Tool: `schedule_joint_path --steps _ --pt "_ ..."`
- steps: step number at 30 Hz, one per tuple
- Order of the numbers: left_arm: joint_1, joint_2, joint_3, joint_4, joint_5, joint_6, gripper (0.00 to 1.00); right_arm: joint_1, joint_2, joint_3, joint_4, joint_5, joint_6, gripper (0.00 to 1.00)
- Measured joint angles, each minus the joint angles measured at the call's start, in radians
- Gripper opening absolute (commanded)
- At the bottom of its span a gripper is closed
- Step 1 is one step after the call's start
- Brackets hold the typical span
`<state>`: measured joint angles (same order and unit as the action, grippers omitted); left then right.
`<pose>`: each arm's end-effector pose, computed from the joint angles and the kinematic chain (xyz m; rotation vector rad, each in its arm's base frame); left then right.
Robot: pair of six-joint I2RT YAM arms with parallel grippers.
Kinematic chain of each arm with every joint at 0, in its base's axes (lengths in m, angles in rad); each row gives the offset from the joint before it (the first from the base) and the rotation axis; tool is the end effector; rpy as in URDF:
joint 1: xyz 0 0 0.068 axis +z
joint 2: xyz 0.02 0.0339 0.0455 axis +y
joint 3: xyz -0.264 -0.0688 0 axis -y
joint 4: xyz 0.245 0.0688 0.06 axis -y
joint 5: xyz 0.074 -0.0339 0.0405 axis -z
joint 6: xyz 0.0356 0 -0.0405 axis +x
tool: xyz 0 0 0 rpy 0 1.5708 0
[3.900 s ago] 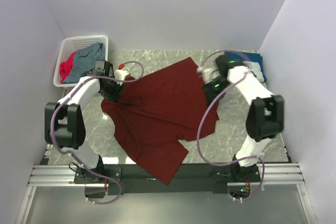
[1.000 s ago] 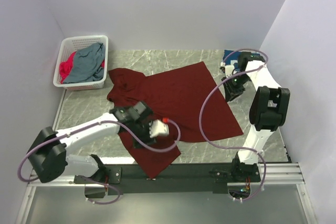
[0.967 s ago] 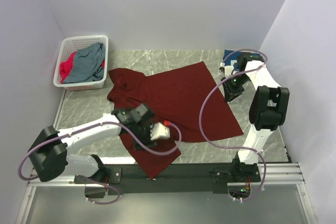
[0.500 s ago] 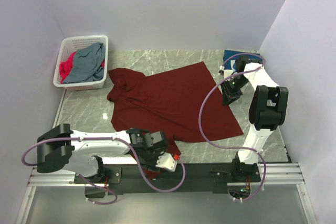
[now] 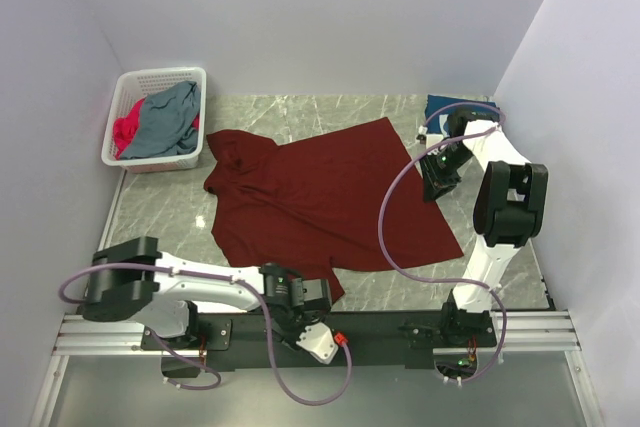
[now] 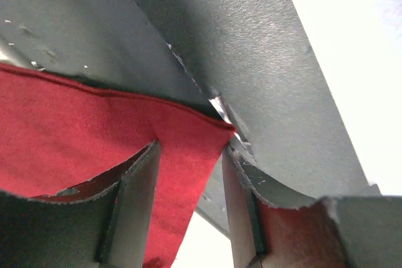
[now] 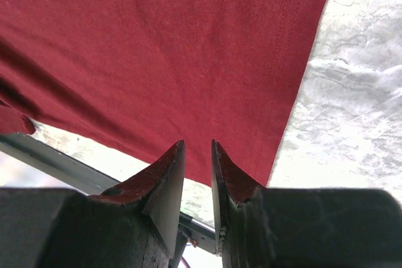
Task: Fold and stack the t-shirts
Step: Flatten the tshirt out
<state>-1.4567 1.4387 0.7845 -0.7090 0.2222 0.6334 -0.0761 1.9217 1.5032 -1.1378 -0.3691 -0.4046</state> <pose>0.0194 -0.2379 0.1673 2.6209 1.4803 -0.4332 0.3605 -0.0146 0.2095 -0.4933 2.9515 0.5374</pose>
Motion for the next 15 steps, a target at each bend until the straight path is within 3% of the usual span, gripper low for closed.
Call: schedule_joint_path --steps 2,5,6,8,14,15 --pt "0.0 0.029 0.002 0.01 -0.007 0.002 0.46 0.0 0.005 0.0 0.0 -0.002 0.0 0.31" --pt "0.001 0.025 -0.004 0.03 -0.022 -0.002 0.23 0.0 0.012 0.0 0.0 -0.003 0.003 0.3" --pt "0.002 0.018 -0.01 0.043 -0.032 0.001 0.09 0.0 0.015 0.0 0.0 -0.003 0.003 0.3" --pt "0.003 -0.009 -0.021 0.054 -0.032 -0.001 0.01 0.0 0.016 0.0 0.0 -0.003 0.003 0.3" --pt "-0.061 -0.267 -0.02 -0.041 0.105 0.02 0.01 0.003 0.016 -0.001 0.0 0.002 0.003 0.3" --pt "-0.088 -0.307 -0.007 -0.068 0.146 0.023 0.05 0.005 0.016 -0.003 0.002 0.003 0.003 0.3"
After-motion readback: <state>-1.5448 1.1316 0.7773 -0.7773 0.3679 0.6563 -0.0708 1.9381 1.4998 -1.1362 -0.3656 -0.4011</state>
